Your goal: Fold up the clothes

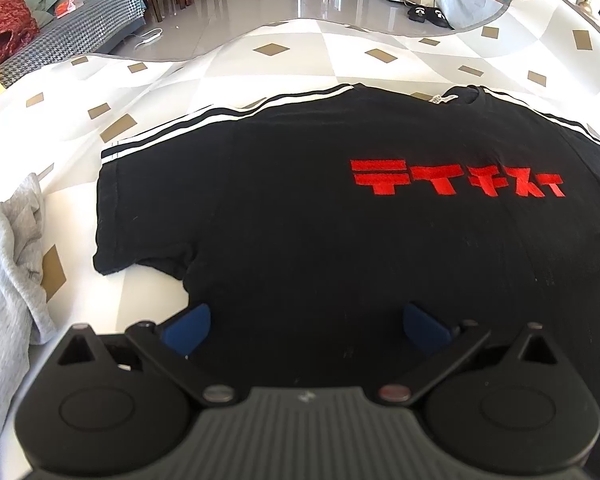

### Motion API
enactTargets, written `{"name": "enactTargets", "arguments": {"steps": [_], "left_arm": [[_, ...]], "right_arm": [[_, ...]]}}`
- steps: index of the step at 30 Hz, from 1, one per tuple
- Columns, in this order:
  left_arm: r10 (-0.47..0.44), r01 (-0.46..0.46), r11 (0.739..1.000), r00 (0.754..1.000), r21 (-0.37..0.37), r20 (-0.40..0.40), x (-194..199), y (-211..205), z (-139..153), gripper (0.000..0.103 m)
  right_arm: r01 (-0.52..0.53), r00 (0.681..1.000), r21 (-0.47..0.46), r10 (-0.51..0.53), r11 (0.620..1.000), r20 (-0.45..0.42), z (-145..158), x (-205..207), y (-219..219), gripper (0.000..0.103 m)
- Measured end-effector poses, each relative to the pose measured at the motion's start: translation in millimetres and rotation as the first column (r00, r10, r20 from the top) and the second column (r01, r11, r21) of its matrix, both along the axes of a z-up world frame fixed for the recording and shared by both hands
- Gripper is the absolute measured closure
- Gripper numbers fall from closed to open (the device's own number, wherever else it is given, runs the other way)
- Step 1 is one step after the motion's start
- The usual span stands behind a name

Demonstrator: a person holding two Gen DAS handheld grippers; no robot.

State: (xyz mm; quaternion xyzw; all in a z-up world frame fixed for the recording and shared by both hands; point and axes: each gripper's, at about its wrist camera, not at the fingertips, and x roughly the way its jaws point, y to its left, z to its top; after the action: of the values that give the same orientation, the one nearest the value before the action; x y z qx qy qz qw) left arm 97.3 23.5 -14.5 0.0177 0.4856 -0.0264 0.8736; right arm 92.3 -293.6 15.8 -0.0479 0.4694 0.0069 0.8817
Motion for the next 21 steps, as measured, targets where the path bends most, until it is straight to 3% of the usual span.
{"name": "enactTargets", "arguments": {"steps": [10,18,21], "left_arm": [[0.015,-0.015,1.000,1.000,0.012,-0.017,-6,-6,7,0.000],[-0.026,0.025,0.999,0.999,-0.031,-0.042,-30,-18,17,0.000],[-0.077,0.077,0.997,0.996,0.008,-0.046,-43,-30,15,0.000]], "right_arm": [[-0.008,0.999,0.014,0.009,1.000,-0.032,9,-12,2,0.062],[-0.119,0.991,0.043,0.121,0.992,-0.064,14,-38,16,0.062],[-0.180,0.980,0.046,0.183,0.983,-0.084,13,-47,27,0.061]]}}
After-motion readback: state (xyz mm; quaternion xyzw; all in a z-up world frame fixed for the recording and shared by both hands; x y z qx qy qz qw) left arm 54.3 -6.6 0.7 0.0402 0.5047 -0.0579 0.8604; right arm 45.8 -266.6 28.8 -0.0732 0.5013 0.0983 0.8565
